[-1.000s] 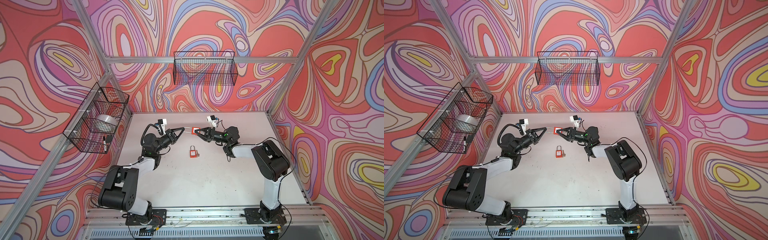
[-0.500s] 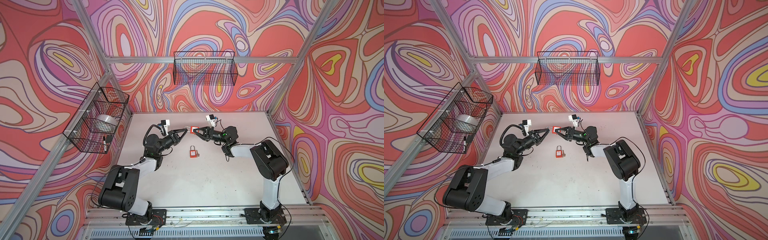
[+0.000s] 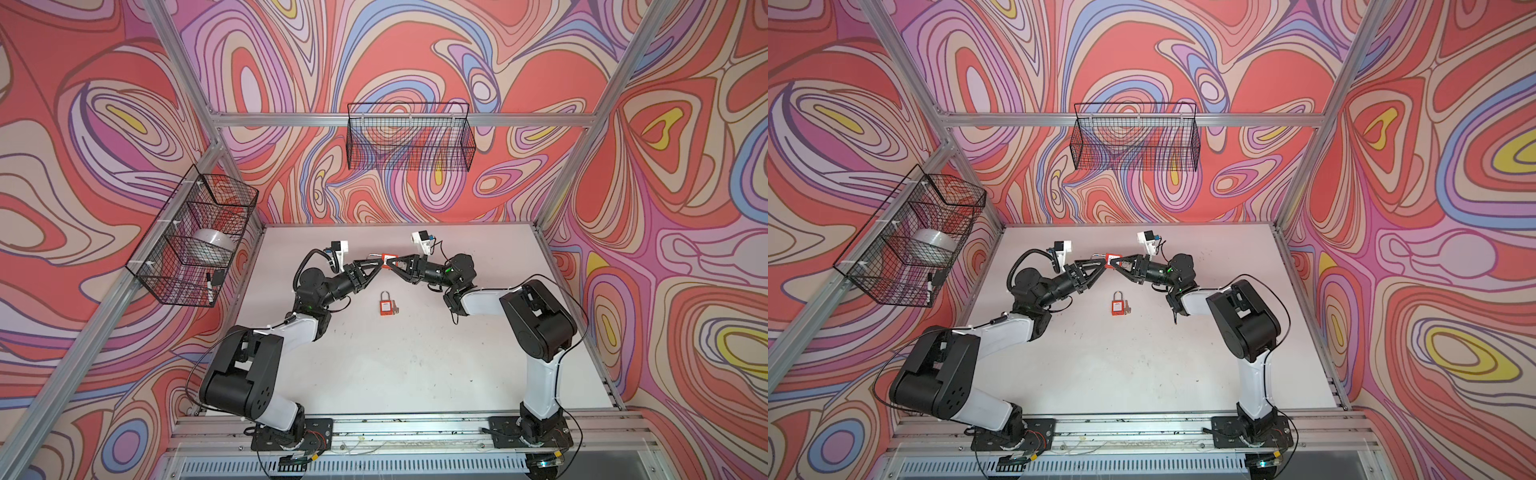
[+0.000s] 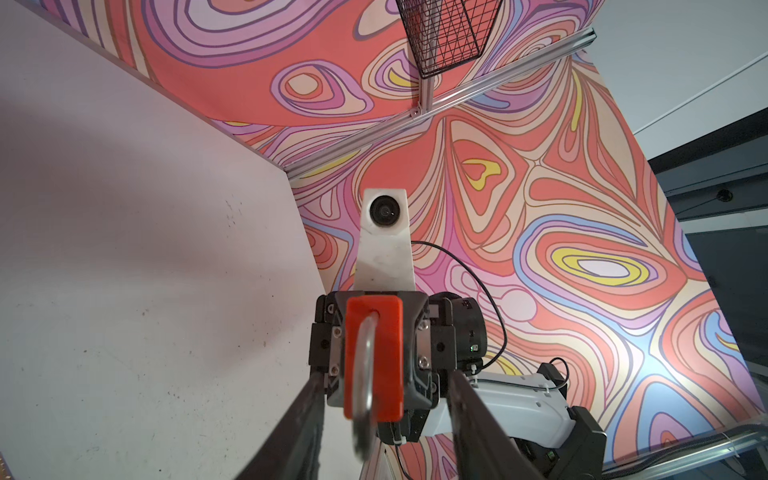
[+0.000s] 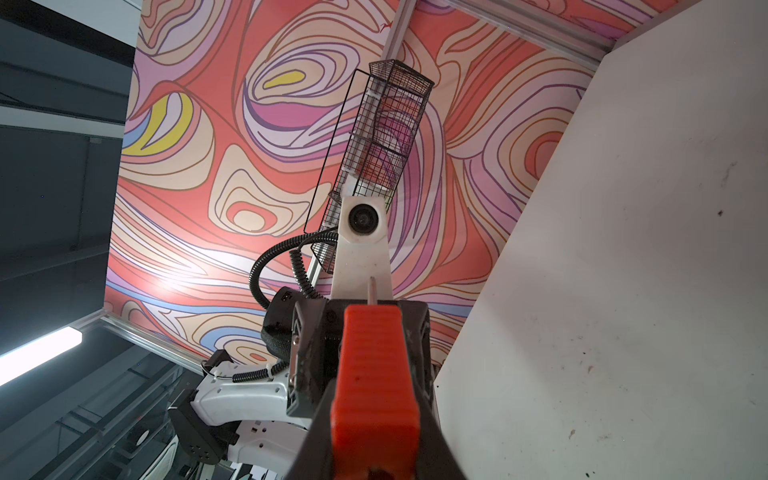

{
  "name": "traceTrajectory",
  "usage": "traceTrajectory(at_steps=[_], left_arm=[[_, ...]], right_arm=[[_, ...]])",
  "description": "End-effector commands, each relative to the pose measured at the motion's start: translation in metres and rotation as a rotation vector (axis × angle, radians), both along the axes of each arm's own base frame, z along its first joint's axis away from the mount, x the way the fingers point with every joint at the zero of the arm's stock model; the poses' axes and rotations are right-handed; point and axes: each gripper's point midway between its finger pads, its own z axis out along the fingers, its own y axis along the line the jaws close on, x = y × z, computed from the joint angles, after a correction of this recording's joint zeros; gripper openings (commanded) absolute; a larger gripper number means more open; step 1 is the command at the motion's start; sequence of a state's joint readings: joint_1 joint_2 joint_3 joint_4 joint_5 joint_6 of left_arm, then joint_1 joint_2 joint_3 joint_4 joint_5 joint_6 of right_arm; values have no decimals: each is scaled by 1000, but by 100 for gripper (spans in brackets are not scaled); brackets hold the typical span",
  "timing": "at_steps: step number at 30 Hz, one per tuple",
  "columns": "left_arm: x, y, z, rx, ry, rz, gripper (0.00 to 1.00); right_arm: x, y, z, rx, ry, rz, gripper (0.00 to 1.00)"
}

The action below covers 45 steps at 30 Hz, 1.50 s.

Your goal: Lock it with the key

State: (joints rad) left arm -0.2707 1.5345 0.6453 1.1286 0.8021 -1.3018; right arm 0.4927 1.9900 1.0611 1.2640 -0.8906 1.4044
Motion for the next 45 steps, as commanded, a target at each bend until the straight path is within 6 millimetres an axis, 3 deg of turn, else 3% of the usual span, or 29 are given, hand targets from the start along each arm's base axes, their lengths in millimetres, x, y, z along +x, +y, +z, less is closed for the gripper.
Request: traceTrajectory(at_steps=[1,6,11,17,18,20,27,32,45], left_arm=[[2,-6,18,-23,-78,-14,49],[5,-10,22,-34,-85,-23,37],[5,-9,21,-38,-84,-22,14],[5,-8,23,-44,-88,-18,0],[4,-8,23,-45,-88,-18,0],[4,-8,23,-46,-88,-16,0],[4,-8,26,-46,-94,-17,0],[4,-8,27,-45,-97,-19,0],[3,-7,29,-46,-97,-19,0]], right_arm=[[-6,2,2,4,-24,8,0],[-8,4,-5,-23,-18,8,0],[-8,3,-4,-23,-23,5,0],[-9,4,-4,-23,-26,11,1],[-9,4,-3,-23,-27,13,6],[-10,2,-1,-21,-28,7,26],[-4,-10,-5,-44,-10,-38,58],[-2,-23,-2,-28,0,-55,64],[1,-36,-9,-35,19,-72,66]])
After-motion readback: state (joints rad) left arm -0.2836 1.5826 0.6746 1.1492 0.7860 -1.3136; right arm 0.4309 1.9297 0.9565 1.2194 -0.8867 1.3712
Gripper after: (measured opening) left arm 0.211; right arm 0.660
